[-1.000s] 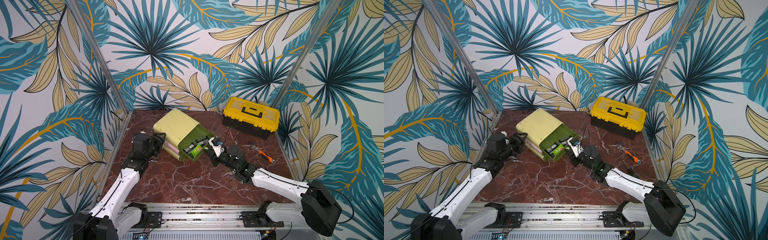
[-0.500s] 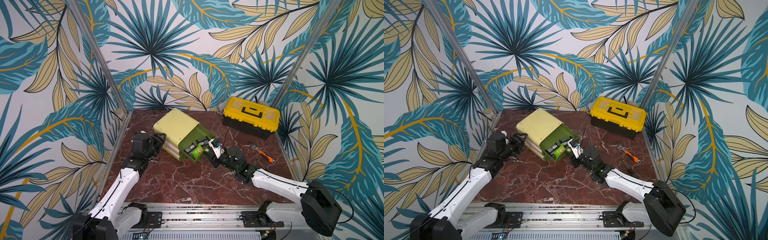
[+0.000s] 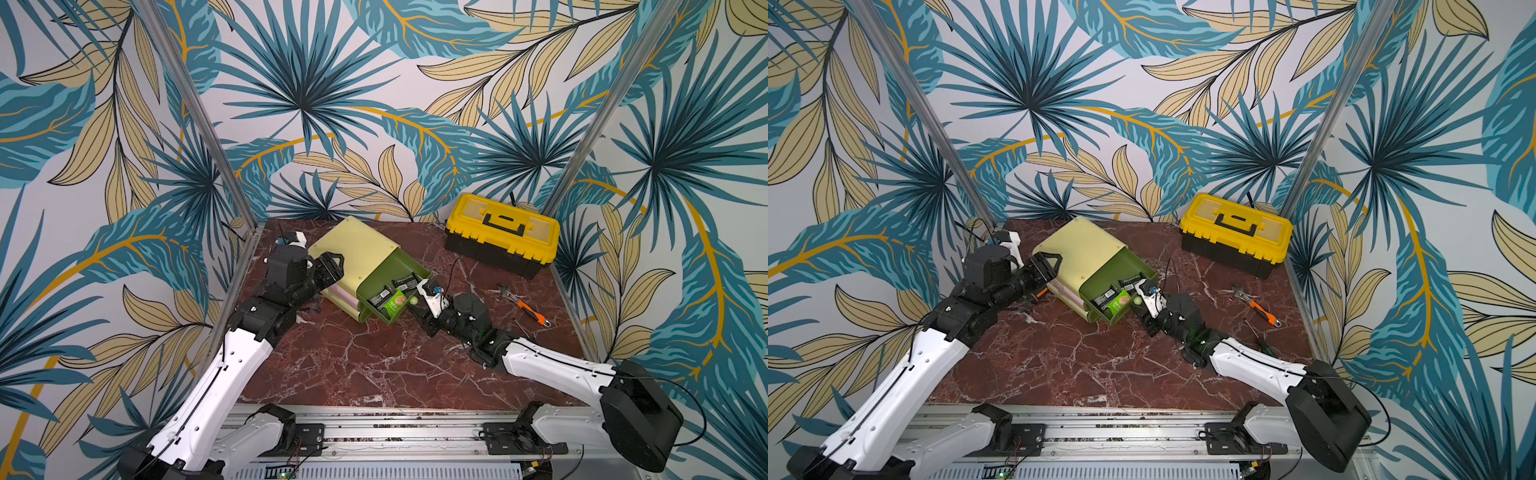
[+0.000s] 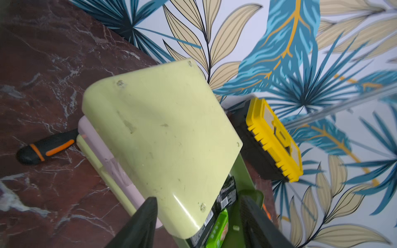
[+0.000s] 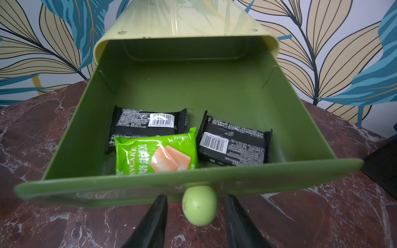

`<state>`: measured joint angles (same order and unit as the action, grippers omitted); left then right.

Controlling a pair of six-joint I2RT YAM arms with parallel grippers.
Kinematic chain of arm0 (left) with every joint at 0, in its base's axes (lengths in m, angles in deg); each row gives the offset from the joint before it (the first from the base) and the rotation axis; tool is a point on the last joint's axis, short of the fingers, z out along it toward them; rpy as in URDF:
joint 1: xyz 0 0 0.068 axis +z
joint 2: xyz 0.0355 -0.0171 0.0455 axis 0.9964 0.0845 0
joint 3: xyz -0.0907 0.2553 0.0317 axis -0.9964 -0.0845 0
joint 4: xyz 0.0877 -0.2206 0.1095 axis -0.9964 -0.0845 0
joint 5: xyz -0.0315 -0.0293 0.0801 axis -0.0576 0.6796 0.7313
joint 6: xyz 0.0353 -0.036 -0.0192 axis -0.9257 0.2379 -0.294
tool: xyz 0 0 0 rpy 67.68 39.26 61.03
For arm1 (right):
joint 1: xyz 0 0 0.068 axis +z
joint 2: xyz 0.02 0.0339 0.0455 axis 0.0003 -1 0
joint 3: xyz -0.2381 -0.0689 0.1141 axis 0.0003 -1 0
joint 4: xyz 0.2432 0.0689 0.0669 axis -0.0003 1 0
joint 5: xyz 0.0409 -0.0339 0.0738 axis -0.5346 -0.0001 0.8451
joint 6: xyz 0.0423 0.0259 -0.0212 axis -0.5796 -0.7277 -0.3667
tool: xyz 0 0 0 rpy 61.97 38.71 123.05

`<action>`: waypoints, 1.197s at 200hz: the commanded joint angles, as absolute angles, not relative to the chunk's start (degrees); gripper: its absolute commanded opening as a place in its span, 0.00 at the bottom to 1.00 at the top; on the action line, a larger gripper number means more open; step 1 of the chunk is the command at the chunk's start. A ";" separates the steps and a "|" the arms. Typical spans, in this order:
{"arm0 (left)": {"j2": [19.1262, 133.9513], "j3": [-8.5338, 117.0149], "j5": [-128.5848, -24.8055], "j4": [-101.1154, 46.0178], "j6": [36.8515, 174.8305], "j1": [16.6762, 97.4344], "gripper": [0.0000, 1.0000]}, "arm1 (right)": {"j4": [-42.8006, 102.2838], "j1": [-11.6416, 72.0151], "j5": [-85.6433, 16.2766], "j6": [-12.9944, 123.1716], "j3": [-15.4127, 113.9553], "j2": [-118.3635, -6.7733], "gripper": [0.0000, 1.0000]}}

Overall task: Take the cookies out of the drawer
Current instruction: Open the drawer in the storage box, then pick up the cookie from the drawer.

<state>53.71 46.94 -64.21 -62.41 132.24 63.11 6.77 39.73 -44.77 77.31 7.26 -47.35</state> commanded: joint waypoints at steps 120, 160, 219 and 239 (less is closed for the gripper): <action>74.96 68.74 -64.28 -82.63 103.58 44.47 0.54 | 7.23 39.98 -46.72 76.53 4.12 -45.87 0.52; 79.90 72.51 -70.16 -87.34 102.51 44.75 0.51 | 7.31 39.98 -46.98 76.13 3.63 -45.33 0.52; 83.97 74.67 -72.67 -90.05 103.00 46.64 0.48 | 7.05 40.02 -46.95 75.86 3.54 -45.24 0.52; 85.52 75.57 -73.07 -90.30 103.20 47.17 0.46 | 6.96 40.01 -46.87 75.66 3.54 -45.24 0.52</action>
<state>84.33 71.79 -71.43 -89.05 103.43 46.41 7.01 39.75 -46.50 76.59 4.88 -46.06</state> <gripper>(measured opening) 0.473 0.520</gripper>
